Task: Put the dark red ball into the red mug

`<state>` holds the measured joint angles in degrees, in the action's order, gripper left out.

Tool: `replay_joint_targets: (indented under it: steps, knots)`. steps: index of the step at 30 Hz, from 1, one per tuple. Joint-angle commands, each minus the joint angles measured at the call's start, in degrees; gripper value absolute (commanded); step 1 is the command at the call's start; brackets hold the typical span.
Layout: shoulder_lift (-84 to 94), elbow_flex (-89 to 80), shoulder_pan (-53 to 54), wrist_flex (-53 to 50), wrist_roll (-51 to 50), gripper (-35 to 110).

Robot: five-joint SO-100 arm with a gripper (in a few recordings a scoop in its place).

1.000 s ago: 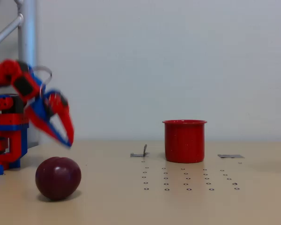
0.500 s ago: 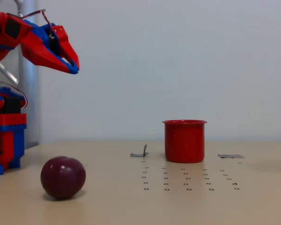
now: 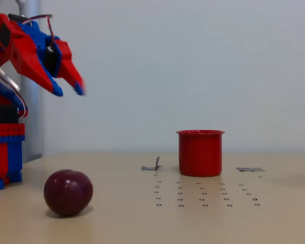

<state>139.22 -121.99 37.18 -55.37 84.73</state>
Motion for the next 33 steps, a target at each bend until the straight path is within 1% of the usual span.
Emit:
replay_joint_targets:
  steps: [1,3,6,11,16,22,27,33]
  knots:
    - [-1.41,4.04,2.2,0.62,2.72,32]
    - [-3.08,3.16,4.31,0.62,5.19,43]
    - [-5.54,2.55,6.59,-0.09,9.93,50]
    - [-10.37,2.37,9.49,0.88,16.61,51]
    - [-15.73,1.23,13.1,6.77,20.3,50]
    - [-19.25,-2.64,14.59,15.03,20.21,50]
    - [-21.62,-7.82,14.15,24.43,18.54,49]
    - [-23.03,-11.51,11.87,29.71,16.0,48]
